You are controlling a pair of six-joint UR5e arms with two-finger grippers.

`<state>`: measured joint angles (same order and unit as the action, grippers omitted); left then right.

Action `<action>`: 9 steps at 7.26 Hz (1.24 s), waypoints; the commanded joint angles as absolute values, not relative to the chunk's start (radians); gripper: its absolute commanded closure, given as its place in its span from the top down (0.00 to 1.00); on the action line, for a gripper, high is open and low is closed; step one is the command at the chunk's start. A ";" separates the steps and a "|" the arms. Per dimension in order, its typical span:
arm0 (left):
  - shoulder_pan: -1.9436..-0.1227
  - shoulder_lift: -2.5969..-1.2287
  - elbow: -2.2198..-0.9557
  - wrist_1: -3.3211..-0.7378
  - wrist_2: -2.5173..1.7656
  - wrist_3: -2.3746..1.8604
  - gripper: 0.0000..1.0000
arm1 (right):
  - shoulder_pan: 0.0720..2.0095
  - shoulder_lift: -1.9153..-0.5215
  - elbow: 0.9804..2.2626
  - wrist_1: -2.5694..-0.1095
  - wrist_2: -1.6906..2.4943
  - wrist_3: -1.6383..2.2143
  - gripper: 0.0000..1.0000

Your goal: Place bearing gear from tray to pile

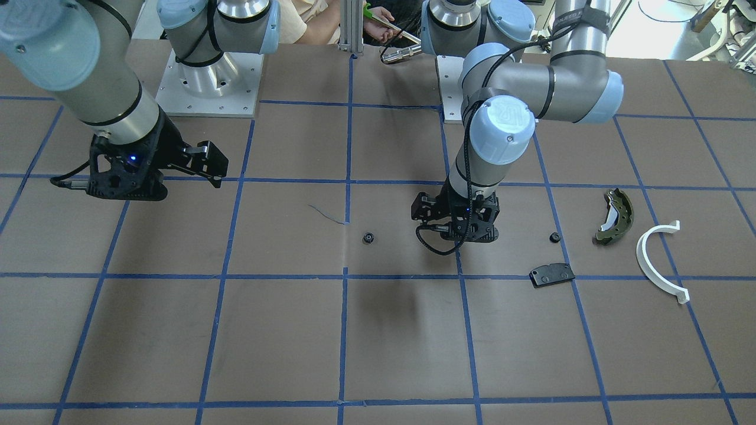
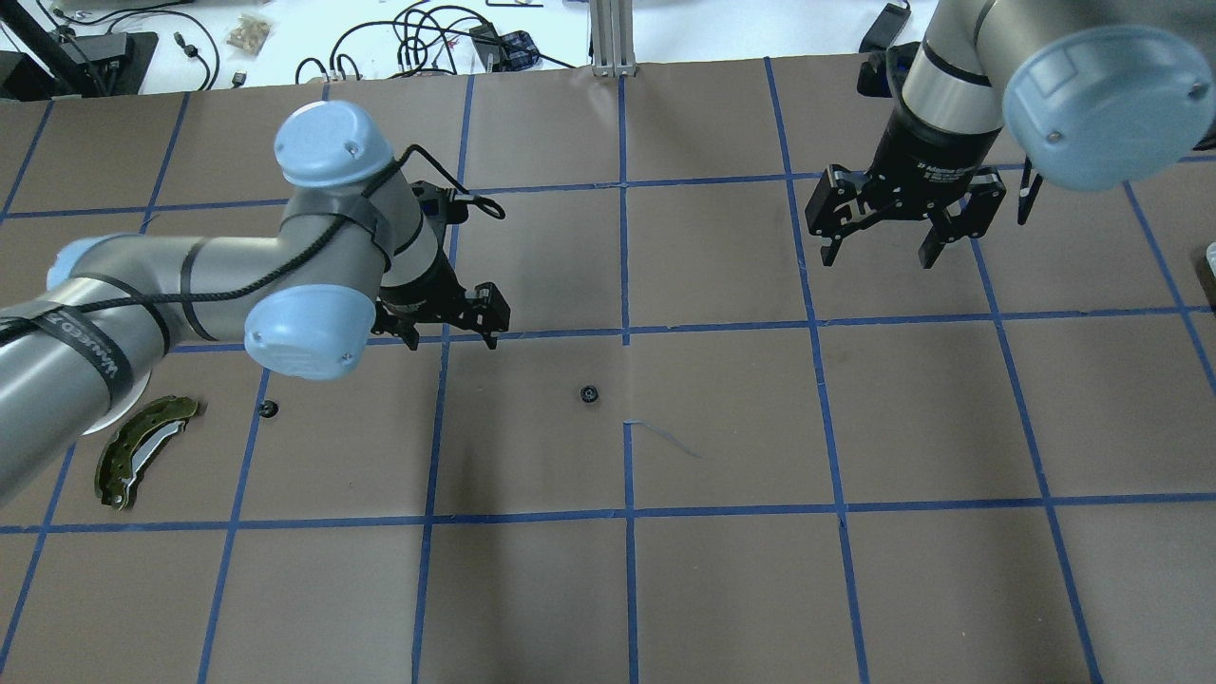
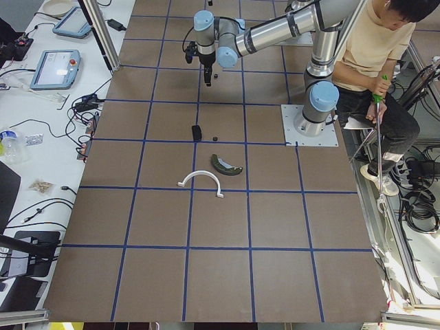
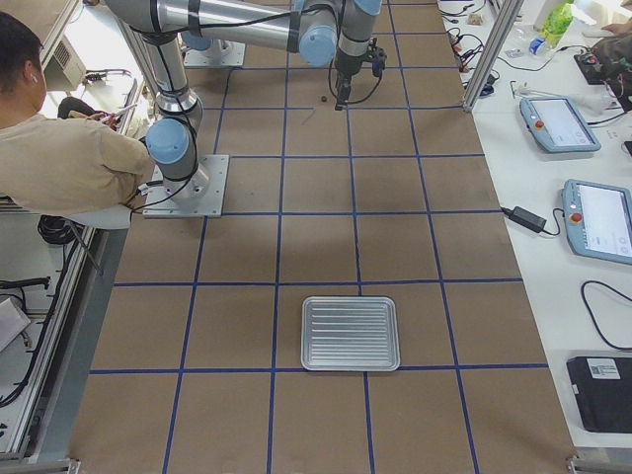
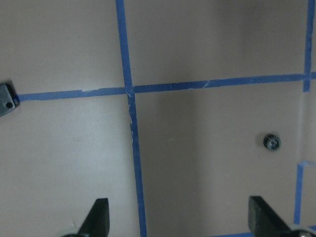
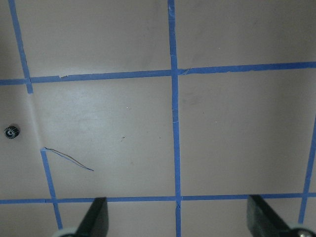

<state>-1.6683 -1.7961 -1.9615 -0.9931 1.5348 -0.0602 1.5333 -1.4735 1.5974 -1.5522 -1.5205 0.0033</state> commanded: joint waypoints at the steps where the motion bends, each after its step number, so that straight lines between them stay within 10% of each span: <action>1: -1.745 -1.867 -2.006 -0.845 1.534 -0.194 1.00 | 1.514 -1.477 1.569 -1.523 -1.540 -0.024 1.00; 7: -1.927 -1.997 -1.970 -0.696 1.545 -0.391 1.00 | 1.549 -1.531 1.572 -1.531 -1.586 0.064 1.00; 8: -1.927 -1.997 -1.971 -0.701 1.545 -0.387 0.79 | 1.566 -1.528 1.574 -1.531 -1.592 0.057 1.00; 9: -1.927 -1.999 -1.971 -0.704 1.545 -0.387 0.33 | 1.557 -1.523 1.574 -1.532 -1.597 0.046 1.00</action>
